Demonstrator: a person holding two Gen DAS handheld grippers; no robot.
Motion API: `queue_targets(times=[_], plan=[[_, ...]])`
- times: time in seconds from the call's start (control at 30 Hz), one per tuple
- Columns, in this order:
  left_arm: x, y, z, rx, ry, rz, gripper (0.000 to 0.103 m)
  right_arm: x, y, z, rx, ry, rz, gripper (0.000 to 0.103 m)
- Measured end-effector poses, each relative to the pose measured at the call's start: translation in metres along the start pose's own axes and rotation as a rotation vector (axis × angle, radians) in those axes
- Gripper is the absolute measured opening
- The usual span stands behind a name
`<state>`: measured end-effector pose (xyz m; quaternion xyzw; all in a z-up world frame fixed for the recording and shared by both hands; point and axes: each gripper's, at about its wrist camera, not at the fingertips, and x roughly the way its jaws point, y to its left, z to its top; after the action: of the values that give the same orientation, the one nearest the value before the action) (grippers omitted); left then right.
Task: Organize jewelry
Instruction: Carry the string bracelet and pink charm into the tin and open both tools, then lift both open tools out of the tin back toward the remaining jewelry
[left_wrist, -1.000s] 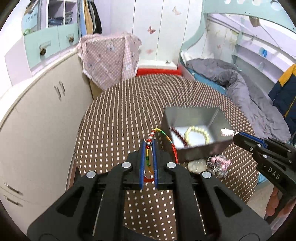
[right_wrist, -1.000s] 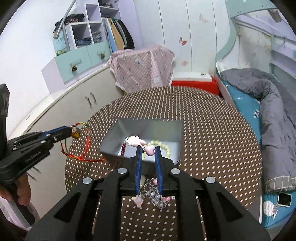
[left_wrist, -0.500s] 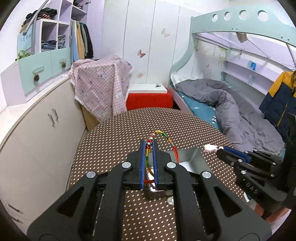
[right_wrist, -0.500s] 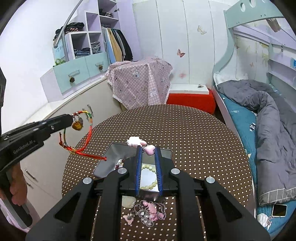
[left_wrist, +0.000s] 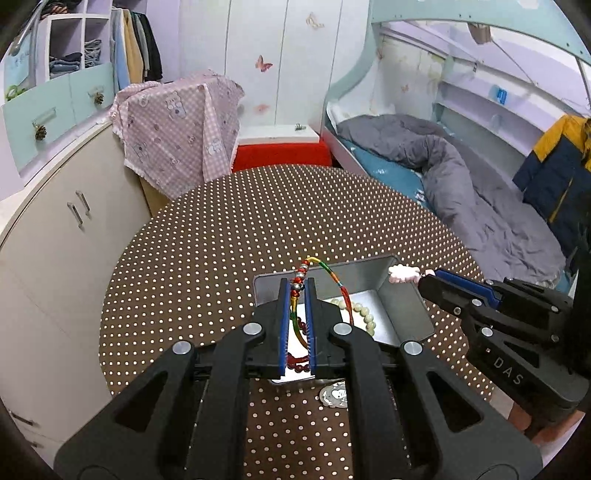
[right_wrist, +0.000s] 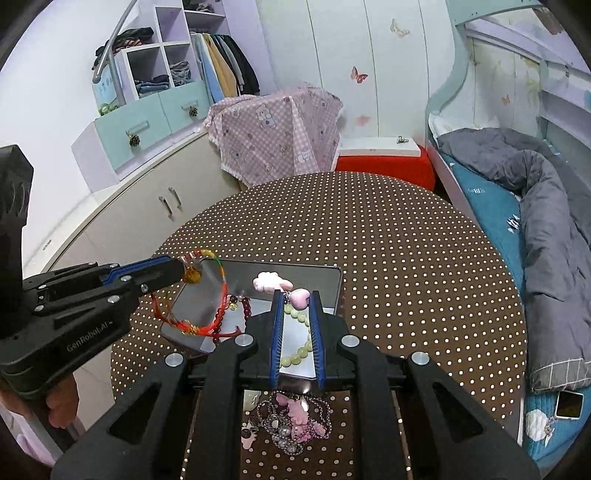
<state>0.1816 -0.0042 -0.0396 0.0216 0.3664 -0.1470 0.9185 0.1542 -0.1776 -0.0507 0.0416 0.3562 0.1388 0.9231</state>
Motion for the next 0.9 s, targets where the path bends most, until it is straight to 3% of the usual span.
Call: queue_targets(times=[0.1, 0.17, 0.2, 0.3, 0.4, 0.5, 0.9], plan=[[0.006, 0.002, -0.002, -0.004, 0.026, -0.003, 0.018, 0.003, -0.001, -0.001, 0.004, 0.012, 0.001, 0.012], [0.007, 0.003, -0.002, -0.01, 0.021, 0.005, 0.057, 0.005, -0.001, -0.002, 0.004, 0.021, 0.004, 0.013], [0.005, 0.005, -0.004, -0.013, 0.009, 0.008, 0.059, 0.007, -0.001, -0.001, 0.006, 0.024, 0.006, 0.013], [0.002, 0.008, -0.006, -0.01, 0.006, 0.011, 0.059, 0.008, 0.0, 0.0, 0.01, 0.026, 0.003, 0.016], [0.003, 0.009, -0.008, -0.014, 0.016, 0.026, 0.059, 0.007, -0.002, 0.001, 0.013, 0.019, -0.016, 0.037], [0.003, 0.011, -0.009, -0.02, 0.023, 0.026, 0.059, 0.004, -0.002, 0.001, 0.01, 0.012, -0.024, 0.044], [0.001, 0.012, -0.013, -0.016, 0.025, 0.016, 0.059, -0.004, -0.003, -0.005, 0.002, 0.007, -0.04, 0.049]])
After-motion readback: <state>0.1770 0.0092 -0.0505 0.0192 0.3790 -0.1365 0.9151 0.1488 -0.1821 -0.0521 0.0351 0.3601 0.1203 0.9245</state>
